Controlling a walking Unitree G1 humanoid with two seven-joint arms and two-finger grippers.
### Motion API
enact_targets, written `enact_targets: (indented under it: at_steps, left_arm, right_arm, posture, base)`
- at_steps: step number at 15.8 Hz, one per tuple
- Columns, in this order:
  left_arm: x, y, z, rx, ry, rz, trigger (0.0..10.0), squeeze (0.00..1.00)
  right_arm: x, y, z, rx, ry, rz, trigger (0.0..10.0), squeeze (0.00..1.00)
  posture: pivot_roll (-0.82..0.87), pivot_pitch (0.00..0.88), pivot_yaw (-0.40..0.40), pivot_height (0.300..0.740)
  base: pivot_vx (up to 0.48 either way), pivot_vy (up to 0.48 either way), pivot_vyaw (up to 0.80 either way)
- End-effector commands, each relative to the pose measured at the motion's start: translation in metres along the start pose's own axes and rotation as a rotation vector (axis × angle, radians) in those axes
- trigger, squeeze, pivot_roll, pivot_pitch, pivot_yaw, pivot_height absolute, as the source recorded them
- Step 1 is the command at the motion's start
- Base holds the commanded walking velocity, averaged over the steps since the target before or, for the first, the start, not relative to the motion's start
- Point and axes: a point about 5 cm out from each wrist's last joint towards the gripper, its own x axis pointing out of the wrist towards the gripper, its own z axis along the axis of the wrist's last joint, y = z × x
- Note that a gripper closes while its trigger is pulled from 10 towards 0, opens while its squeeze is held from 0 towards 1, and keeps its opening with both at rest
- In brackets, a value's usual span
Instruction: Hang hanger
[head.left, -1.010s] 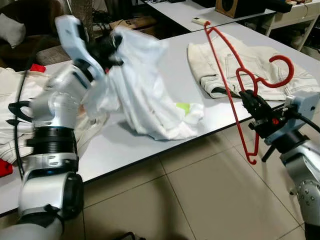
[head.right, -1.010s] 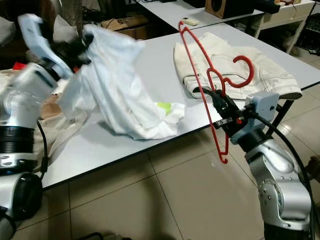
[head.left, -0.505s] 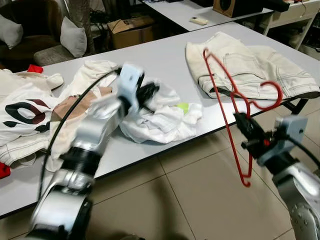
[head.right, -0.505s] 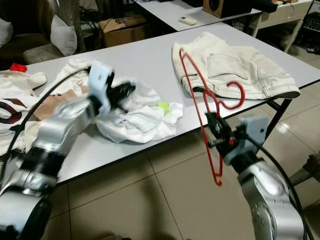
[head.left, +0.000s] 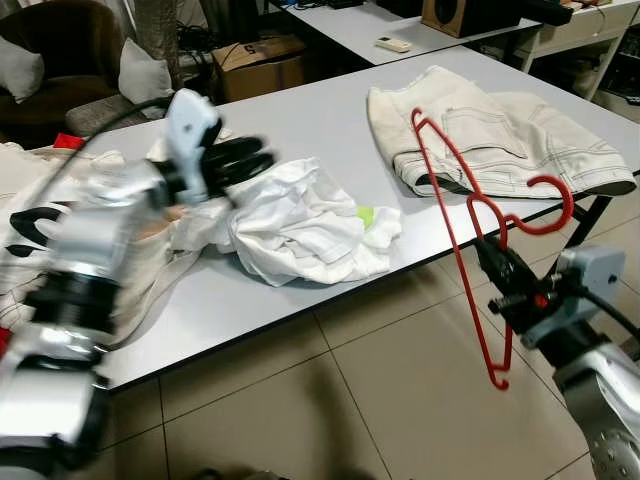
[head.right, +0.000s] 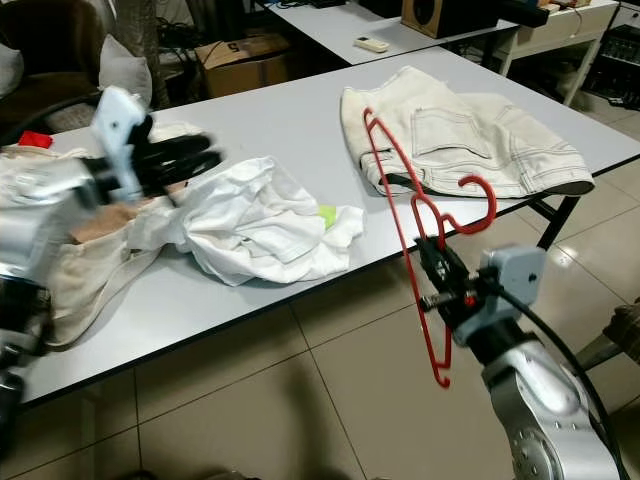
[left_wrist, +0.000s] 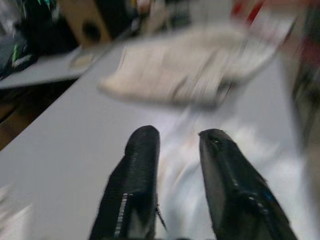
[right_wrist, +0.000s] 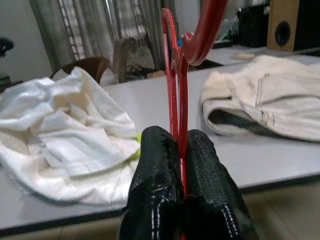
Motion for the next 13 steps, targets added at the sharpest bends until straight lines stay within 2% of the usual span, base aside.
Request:
enact_targets:
  at_steps: [1, 2, 3, 4, 5, 6, 8, 9, 10, 11, 13]
  left_arm:
    - [-0.001, 0.008, -0.017, 0.105, 0.142, 0.018, 10.0, 1.0]
    - [-0.001, 0.012, -0.026, 0.165, 0.219, 0.028, 10.0, 1.0]
    - [-0.001, 0.012, -0.029, 0.173, 0.236, 0.023, 10.0, 1.0]
    - [0.003, 0.009, -0.031, 0.066, 0.182, -0.026, 10.0, 0.0]
    - [0.004, 0.007, -0.031, 0.019, 0.15, -0.052, 10.0, 0.0]
    - [0.008, 0.003, -0.034, -0.118, 0.089, -0.105, 10.0, 0.0]
    - [0.008, 0.002, -0.048, -0.075, 0.186, -0.114, 10.0, 0.0]
    - [0.008, 0.006, -0.05, -0.052, 0.204, -0.073, 9.6, 0.0]
    - [0.008, 0.009, -0.051, -0.03, 0.218, -0.032, 2.5, 0.0]
    - [0.007, 0.01, -0.051, -0.025, 0.219, -0.02, 0.0, 0.0]
    - [0.006, 0.011, -0.049, -0.054, 0.187, -0.031, 0.0, 0.0]
  right_arm:
    - [0.0, 0.001, 0.006, 0.003, -0.019, 0.013, 10.0, 0.0]
    - [0.0, 0.002, 0.006, 0.005, -0.018, 0.023, 10.0, 0.0]
    - [0.0, 0.002, 0.006, 0.003, -0.017, 0.027, 10.0, 0.0]
    - [0.0, 0.003, 0.006, 0.001, -0.016, 0.03, 10.0, 0.0]
    - [-0.001, 0.003, 0.006, 0.001, -0.016, 0.031, 10.0, 0.0]
    - [-0.002, 0.001, 0.005, -0.003, -0.018, 0.014, 10.0, 0.0]
    - [-0.003, 0.001, 0.005, -0.007, -0.022, 0.008, 10.0, 0.0]
    - [-0.004, 0.001, 0.006, -0.009, -0.026, 0.003, 10.0, 0.0]
    - [-0.004, 0.001, 0.007, -0.01, -0.031, -0.002, 10.0, 0.0]
    - [-0.004, 0.001, 0.008, -0.01, -0.035, -0.006, 10.0, 0.0]
    - [-0.005, 0.002, 0.008, -0.008, -0.035, -0.006, 10.0, 0.0]
  posture:
    - [-0.2, 0.0, 0.111, 0.74]
    - [-0.2, 0.0, 0.115, 0.74]
    - [-0.2, 0.0, 0.116, 0.74]
    - [-0.21, 0.0, 0.123, 0.74]
    - [-0.21, 0.0, 0.125, 0.74]
    - [-0.22, 0.0, 0.137, 0.74]
    - [-0.23, 0.0, 0.149, 0.74]
    - [-0.23, 0.0, 0.155, 0.74]
    - [-0.23, 0.0, 0.157, 0.74]
    - [-0.23, 0.0, 0.157, 0.74]
    - [-0.23, 0.0, 0.154, 0.74]
  base:
    - [0.0, 0.0, 0.0]
    - [0.0, 0.0, 0.0]
    - [0.0, 0.0, 0.0]
    - [0.0, 0.0, 0.0]
    - [0.0, 0.0, 0.0]
    - [0.0, 0.0, 0.0]
    - [0.0, 0.0, 0.0]
    - [0.0, 0.0, 0.0]
    - [0.0, 0.0, 0.0]
    - [0.0, 0.0, 0.0]
    - [0.0, 0.0, 0.0]
